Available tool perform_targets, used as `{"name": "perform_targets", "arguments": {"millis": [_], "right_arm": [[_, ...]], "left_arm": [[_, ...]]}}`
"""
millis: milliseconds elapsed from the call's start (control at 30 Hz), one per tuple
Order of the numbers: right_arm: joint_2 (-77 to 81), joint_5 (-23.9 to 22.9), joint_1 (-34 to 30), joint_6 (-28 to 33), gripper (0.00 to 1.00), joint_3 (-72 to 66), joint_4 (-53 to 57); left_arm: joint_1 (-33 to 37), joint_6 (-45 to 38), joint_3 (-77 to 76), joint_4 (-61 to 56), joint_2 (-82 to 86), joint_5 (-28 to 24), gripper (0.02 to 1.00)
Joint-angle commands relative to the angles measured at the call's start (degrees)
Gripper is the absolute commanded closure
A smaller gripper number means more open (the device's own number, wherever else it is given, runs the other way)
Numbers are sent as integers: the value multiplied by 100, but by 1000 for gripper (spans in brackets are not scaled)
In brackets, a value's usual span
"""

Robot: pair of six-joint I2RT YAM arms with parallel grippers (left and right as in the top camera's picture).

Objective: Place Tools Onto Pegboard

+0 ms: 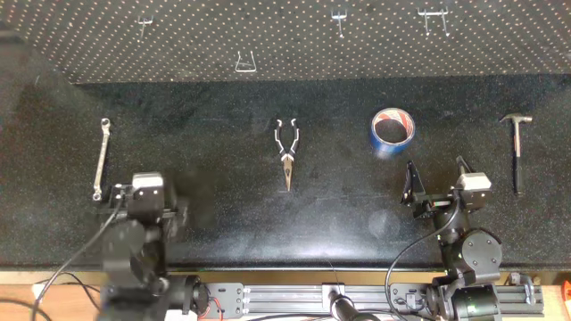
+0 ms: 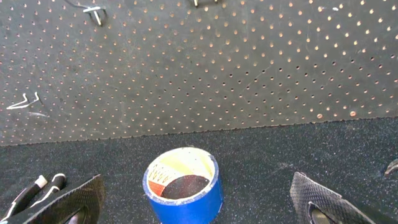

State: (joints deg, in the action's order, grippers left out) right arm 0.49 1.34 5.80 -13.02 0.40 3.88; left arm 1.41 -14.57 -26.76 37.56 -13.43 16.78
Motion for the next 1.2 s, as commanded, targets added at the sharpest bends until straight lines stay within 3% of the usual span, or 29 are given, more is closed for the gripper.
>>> {"name": "perform_targets", "arguments": {"millis": [33,67,100,133,233,333,500,533,600,767,1000,1133,1167,1200], "right_arm": [[-42,-92,39,-68,25,-17,33],[-42,-92,39,-68,25,-17,33],[-44,-92,39,-68,25,-17,33],[-42,-92,39,-68,25,-17,33],[-44,-92,39,-68,25,-17,33],[-44,-92,39,-68,25,-17,33],[-44,-92,39,-68,25,-17,33],[-44,-92,39,-68,25,-17,33],[-42,-92,39,-68,25,-17,33],[-44,-92,39,-68,25,-17,33],[-44,-92,39,-68,25,-17,33],[-44,-92,39,-68,25,-17,33],[-44,-92,39,-68,25,-17,33],[-42,-92,39,-68,25,-17,33]], "left_arm": [[20,-249,-2909,3101,-2149,1447,25],[20,-225,-3508,3998,-2483,1104,27],[20,-46,-3960,4478,-2671,424,25],[20,713,-4116,4387,-2686,87,25],[20,1119,-4118,4076,-2723,205,25],[216,796,-4118,3432,-3259,146,25],[3261,-1132,-4118,2345,-5431,-2450,25],[3790,-1668,-4118,2081,-6000,-2664,25],[3993,-2264,-4118,1648,-7012,-2643,25],[4111,-2562,-4118,704,-8865,-2500,25],[4354,-2559,-4118,476,-9545,-2474,25],[4354,-2782,-4111,459,-9637,-2192,23],[4354,-2782,-4105,463,-9637,-2194,139],[4354,-2776,-4092,466,-9654,-2194,391]]}}
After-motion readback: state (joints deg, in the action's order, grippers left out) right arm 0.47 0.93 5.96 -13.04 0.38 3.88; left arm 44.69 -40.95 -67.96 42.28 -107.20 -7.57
